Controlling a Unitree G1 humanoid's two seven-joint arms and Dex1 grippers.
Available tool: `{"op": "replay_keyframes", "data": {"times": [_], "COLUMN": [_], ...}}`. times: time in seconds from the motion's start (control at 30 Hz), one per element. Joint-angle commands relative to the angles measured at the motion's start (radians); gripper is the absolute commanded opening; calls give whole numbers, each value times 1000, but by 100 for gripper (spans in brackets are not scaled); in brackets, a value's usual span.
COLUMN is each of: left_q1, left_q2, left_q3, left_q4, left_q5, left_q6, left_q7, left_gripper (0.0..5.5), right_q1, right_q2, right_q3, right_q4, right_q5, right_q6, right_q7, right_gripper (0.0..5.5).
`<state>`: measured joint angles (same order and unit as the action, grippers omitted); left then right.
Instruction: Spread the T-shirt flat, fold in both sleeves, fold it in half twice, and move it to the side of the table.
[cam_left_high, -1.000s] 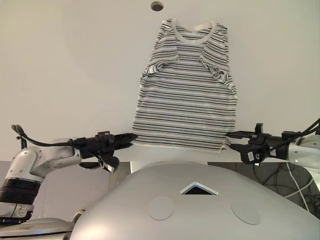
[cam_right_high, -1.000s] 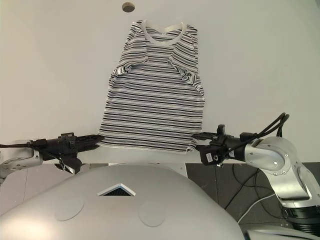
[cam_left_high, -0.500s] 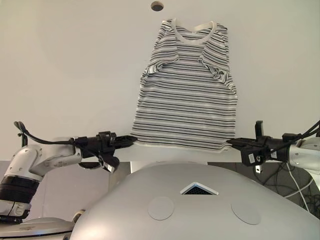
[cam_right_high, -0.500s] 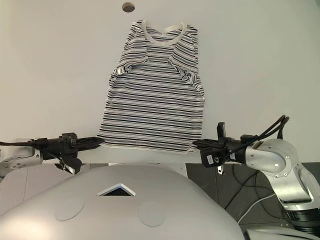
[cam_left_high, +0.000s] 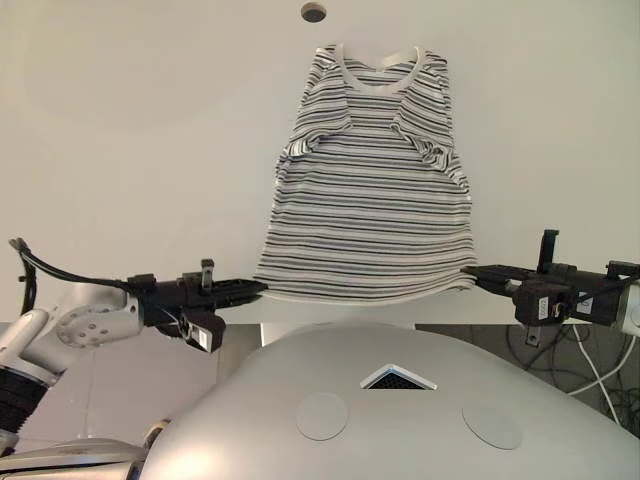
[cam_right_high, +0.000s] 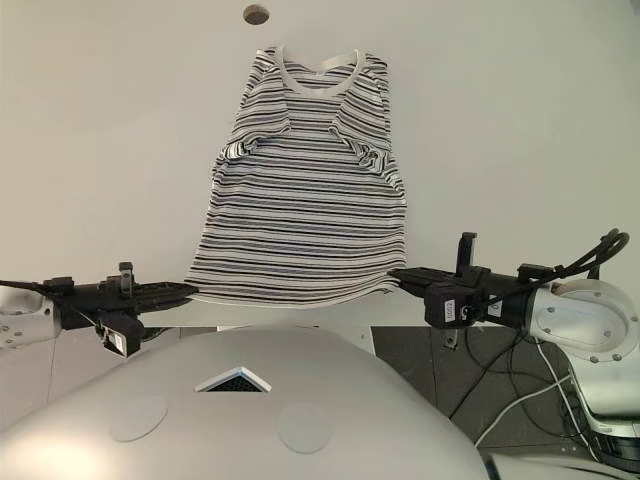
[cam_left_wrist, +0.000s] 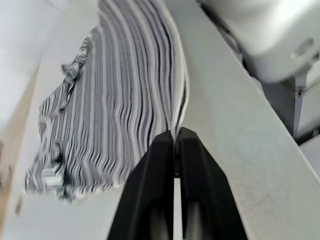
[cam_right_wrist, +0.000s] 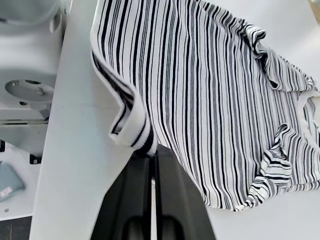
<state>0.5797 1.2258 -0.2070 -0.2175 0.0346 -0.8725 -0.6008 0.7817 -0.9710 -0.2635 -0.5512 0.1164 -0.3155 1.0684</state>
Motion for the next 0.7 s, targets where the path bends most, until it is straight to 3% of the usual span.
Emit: {"op": "replay_keyframes", "data": {"times": [0.03, 0.17, 0.3, 0.43, 0.57, 0.7], "left_q1": [125, 330, 533, 587, 477, 132], "left_q2": [148, 170, 94, 4, -78, -241], "left_q3": [102, 284, 486, 606, 596, 461], "left_q4": [-105, -211, -362, -424, -447, -377], "left_q5": [-317, -515, -648, -689, -631, -375], "left_q6": [67, 93, 177, 274, 351, 383], "left_q7": [-94, -221, -410, -542, -529, -343], "left_gripper": [0, 0, 0, 0, 0, 0], "right_q1": [28, 117, 188, 194, 151, -44], "right_q2": [12, 52, 77, 90, 96, 108], "right_q3": [-47, -129, -211, -263, -285, -209], "right_q4": [0, -19, -55, -78, -102, -104], "right_q5": [17, 40, 76, 113, 135, 74], "right_q6": [-10, -38, -86, -100, -76, 11], "right_q7": [14, 29, 71, 95, 75, -50], "right_gripper": [2, 2, 2, 2, 2, 2]}}
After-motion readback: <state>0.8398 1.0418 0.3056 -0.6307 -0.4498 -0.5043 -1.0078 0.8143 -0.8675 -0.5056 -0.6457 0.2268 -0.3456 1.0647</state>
